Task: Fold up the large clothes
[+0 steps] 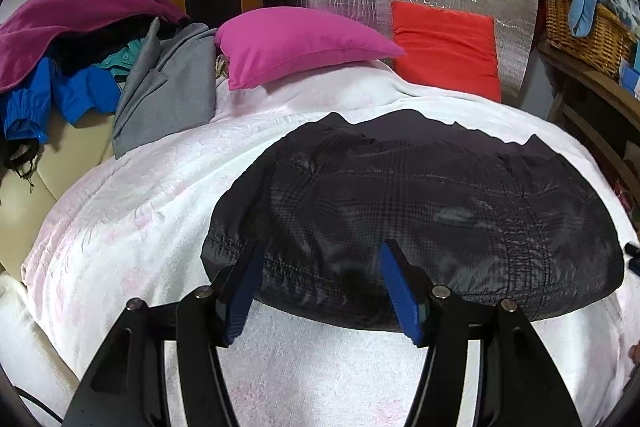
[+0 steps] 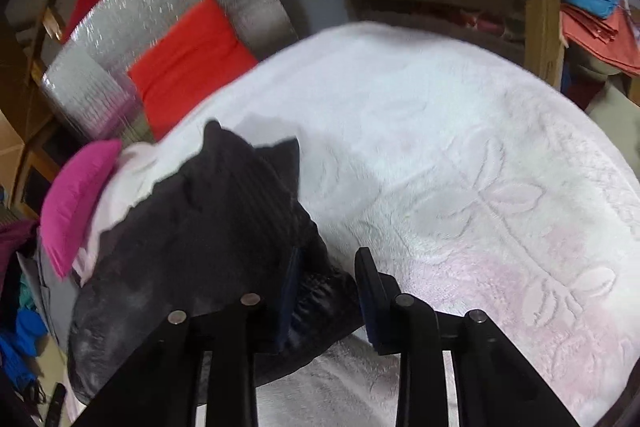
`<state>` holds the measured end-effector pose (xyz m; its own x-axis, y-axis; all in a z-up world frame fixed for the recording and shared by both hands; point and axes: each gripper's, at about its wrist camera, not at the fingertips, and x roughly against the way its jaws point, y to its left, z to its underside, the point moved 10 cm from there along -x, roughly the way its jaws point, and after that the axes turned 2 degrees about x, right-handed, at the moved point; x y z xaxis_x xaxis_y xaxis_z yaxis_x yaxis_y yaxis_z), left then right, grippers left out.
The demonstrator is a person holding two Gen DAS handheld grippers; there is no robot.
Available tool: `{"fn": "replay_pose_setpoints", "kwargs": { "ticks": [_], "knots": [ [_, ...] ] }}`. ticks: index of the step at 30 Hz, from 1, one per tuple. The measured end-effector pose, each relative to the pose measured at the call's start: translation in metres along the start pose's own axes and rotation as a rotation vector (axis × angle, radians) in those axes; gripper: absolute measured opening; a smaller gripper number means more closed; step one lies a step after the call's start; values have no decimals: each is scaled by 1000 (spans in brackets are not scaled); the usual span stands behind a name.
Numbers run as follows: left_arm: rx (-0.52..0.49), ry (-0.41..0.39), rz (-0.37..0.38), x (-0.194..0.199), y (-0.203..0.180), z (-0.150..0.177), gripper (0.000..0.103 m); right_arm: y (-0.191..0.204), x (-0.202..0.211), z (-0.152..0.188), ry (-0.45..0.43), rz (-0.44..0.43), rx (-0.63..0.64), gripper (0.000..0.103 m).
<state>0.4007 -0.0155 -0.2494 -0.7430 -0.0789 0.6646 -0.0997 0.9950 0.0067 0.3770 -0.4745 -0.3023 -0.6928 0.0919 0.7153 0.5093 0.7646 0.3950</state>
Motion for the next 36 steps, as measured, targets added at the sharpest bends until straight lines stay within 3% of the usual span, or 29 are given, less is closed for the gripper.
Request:
{"fn": "replay_pose_setpoints", "kwargs": {
  "ticks": [1,3,7,10,17,26,30,36],
  "knots": [
    [-10,-2,-5,1,0,0,76,0,10,-1,-31,10,4,56],
    [-29,-30,-16,8,-1,-3,76,5,31,-6,-111,8,22,76],
    [-34,-101,-22,29,1,-6,82,31,74,-2,-254,2,151,76],
    [-12,-126,-8,49,5,-7,86,59,93,17,-262,-26,259,76],
    [-37,-147,-26,108,14,-13,87,110,150,66,-324,-5,493,76],
    [-63,-319,-90,218,19,-42,90,140,238,71,-331,-46,529,81],
    [-78,-373,-65,261,14,-44,96,145,282,74,-330,-45,547,81],
    [-78,-382,-2,306,8,-39,97,139,335,83,-341,-27,551,81]
  ]
}}
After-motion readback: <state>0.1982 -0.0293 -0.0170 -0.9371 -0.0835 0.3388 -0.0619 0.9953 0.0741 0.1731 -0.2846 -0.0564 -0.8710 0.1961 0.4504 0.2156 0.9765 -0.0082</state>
